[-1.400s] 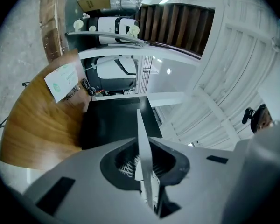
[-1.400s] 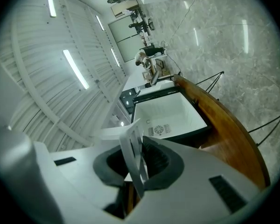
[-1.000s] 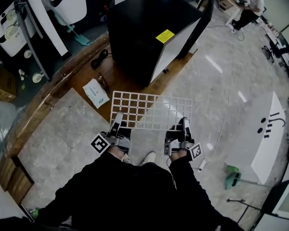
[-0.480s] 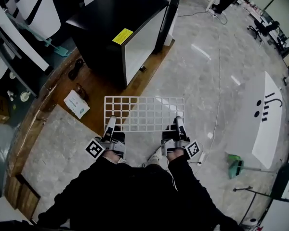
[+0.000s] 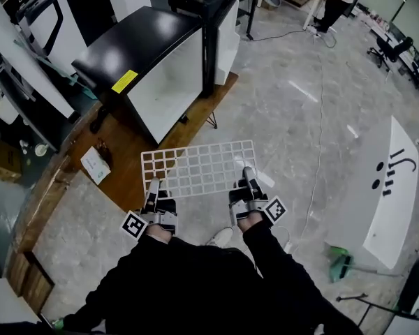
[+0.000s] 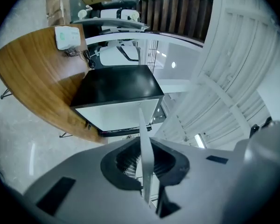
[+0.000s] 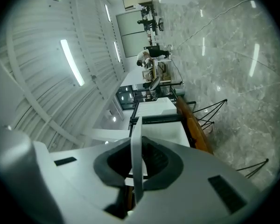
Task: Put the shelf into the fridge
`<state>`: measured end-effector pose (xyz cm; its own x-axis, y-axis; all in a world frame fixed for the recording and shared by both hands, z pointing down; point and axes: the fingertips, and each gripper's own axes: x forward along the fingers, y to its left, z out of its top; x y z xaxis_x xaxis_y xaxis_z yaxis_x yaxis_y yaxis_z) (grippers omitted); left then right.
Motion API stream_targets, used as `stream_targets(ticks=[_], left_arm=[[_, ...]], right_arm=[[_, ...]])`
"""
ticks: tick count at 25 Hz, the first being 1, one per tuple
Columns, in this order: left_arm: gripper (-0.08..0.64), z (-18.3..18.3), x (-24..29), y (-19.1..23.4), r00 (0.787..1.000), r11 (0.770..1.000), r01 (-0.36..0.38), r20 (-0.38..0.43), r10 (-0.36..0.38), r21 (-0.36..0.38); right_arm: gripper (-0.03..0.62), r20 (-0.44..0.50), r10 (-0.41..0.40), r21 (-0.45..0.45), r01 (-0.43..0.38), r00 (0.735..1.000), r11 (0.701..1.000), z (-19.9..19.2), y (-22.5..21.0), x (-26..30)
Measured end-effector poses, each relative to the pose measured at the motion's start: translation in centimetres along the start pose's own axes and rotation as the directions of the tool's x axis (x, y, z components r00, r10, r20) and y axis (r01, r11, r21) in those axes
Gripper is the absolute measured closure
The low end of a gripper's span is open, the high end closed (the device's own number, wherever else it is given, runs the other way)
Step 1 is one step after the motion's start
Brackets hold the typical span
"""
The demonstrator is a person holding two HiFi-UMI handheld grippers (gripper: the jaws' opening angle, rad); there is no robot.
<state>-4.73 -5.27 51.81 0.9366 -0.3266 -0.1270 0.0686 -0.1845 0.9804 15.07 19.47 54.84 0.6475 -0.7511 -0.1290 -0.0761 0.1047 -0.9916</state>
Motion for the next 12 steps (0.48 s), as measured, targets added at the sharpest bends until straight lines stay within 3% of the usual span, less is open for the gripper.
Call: stream_targets(ticks=[5, 12], left_arm=[[0.528, -3.2, 1.8, -0.4, 0.998, 1.0, -0.019, 0.054, 0.018, 0.017], [0.528, -3.4, 4.9, -0.6, 0.992, 1.0, -0.018, 0.129, 0.014, 0.026]], right_arm=[[0.563, -0.037, -0.003, 0.026, 0.003, 0.999, 1.0, 4.1, 0.0, 2.1], [0.563, -0.089, 0.004, 0.05, 0.001, 0.996, 0.999, 5.9, -0.4, 6.6]])
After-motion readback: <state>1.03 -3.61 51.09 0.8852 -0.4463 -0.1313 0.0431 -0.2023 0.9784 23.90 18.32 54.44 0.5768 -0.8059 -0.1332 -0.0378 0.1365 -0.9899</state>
